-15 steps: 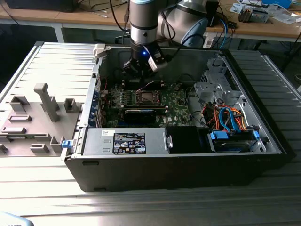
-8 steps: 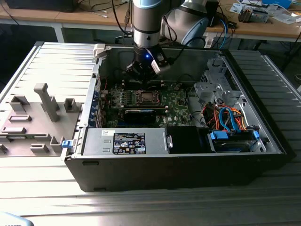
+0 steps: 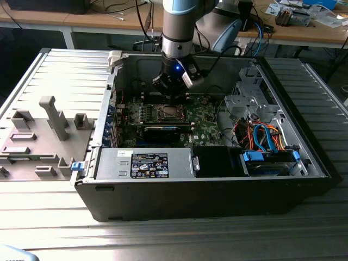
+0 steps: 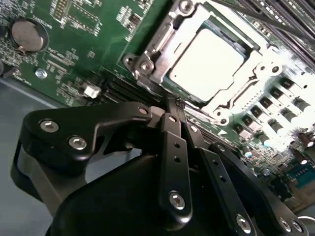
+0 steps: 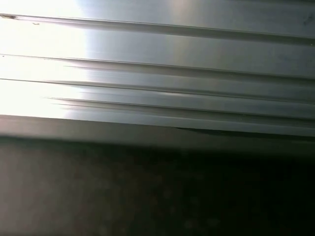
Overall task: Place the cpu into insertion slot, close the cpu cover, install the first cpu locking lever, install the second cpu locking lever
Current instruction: 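Install the first cpu locking lever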
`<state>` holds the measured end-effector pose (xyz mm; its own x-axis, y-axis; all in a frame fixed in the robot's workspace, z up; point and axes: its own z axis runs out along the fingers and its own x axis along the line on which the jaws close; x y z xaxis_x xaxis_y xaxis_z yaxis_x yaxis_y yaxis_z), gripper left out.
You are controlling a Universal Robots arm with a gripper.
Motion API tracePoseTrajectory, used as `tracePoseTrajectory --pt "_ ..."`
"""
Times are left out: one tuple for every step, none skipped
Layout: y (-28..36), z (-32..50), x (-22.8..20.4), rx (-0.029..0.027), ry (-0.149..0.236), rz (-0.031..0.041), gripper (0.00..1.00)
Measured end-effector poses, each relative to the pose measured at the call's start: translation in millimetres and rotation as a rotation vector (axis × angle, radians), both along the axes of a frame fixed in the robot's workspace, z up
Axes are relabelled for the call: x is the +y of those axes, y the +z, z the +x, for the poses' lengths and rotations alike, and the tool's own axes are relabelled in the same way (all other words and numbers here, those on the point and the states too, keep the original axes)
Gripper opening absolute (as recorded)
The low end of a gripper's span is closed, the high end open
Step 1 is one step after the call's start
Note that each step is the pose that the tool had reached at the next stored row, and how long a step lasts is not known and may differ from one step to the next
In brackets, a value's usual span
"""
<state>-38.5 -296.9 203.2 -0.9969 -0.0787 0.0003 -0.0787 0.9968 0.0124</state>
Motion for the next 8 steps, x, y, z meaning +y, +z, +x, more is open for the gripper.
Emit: tracePoseTrajectory --pt "-0.4 1.9 0.0 0.0000 0.000 0.0005 0.11" --pt "-0.4 3.6 0.0 0.0002 0.000 0.0006 0.11" --pt "-0.5 4.4 0.0 0.0003 0.000 0.0006 0.11" --pt "-0.4 6.4 0.0 0.0006 0.000 0.0005 0.11" --pt "-0.5 8.3 -0.1 0.0012 0.000 0.0013 0.11" --pt "-0.6 10.0 -0.1 0.0019 0.000 0.0025 0.11" --pt "-1.3 13.5 0.0 0.0037 0.001 0.0031 0.11" --pt "-1.5 15.6 -0.1 0.0049 0.002 0.0029 0.11"
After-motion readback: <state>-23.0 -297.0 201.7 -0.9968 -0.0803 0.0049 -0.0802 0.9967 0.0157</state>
